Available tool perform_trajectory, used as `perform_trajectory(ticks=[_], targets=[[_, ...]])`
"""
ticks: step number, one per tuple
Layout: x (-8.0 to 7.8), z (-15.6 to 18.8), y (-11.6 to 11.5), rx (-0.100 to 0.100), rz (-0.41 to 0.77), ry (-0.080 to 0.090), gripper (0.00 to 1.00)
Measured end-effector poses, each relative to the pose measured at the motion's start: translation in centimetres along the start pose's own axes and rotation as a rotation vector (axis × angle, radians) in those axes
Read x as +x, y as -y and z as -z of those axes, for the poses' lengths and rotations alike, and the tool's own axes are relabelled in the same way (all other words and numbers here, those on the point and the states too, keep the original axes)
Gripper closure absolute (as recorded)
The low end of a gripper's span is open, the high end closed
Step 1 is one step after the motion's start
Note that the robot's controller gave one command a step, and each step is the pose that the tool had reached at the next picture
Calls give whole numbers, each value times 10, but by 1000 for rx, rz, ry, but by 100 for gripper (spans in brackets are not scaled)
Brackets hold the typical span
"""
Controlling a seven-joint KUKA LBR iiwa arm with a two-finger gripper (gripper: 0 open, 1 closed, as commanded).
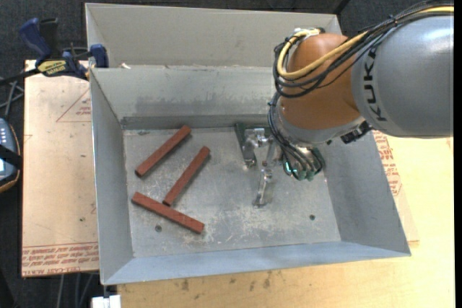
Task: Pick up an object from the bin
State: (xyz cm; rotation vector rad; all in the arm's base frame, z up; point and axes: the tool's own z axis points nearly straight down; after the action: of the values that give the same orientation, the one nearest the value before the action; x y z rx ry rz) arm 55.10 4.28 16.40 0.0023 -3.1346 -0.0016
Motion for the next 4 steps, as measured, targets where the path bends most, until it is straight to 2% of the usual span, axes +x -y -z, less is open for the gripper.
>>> perform_trajectory(ticks=[2, 3, 4], targets=[[-3, 3, -2, 1, 1, 8, 0], [-18, 27, -26, -2, 4, 4, 0], [-47, 31, -38, -2, -105, 17, 0]])
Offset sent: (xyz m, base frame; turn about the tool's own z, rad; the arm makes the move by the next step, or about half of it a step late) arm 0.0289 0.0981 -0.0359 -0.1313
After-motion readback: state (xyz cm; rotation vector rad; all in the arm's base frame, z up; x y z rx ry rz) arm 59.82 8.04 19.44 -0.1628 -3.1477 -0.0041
